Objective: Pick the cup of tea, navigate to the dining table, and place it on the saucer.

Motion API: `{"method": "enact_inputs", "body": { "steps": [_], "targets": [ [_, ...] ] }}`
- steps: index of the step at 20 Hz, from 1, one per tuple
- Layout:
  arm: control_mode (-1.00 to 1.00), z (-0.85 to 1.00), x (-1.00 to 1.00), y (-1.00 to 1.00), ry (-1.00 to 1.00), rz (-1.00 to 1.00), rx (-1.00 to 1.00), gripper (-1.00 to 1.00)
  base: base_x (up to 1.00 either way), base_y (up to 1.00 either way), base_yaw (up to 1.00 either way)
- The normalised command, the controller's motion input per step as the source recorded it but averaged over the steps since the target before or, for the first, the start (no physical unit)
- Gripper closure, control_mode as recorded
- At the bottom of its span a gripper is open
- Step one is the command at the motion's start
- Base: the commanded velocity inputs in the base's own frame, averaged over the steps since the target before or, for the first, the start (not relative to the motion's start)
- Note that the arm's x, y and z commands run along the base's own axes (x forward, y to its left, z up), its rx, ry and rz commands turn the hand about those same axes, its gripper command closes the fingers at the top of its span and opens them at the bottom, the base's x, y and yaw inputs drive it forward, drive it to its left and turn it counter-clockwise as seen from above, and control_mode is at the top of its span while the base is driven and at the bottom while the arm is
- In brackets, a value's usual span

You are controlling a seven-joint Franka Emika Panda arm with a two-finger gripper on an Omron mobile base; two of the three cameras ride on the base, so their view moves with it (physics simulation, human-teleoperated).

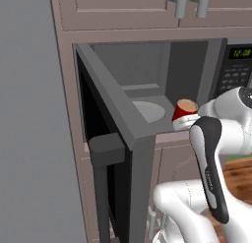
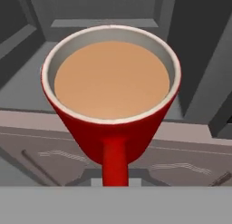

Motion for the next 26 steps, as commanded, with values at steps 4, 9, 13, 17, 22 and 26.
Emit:
{"method": "enact_inputs", "body": {
  "steps": [4, 9, 13, 17, 22, 26],
  "targets": [
    [-1.00, 0.41, -0.70, 0.00, 0.23, 0.00, -0.10, 1.00, 0.00, 0.00, 0.00],
    [-1.00, 0.18, -0.41, 0.00, 0.13, 0.00, -0.05, 1.00, 0.00, 0.00, 0.00],
    [-1.00, 0.00, 0.00, 0.00, 0.00, 0.00, 0.00, 1.00, 0.00, 0.00, 0.00],
    [-1.00, 0.00, 0.00, 0.00, 0.00, 0.00, 0.00, 1.00, 0.00, 0.00, 0.00],
    [1.00, 0.00, 0.00, 0.00, 0.00, 0.00, 0.00, 1.00, -0.04, 0.00, 0.00],
    [1.00, 0.00, 0.00, 0.00, 0.00, 0.00, 0.00, 1.00, -0.82, -0.44, -0.08]
  ]
}}
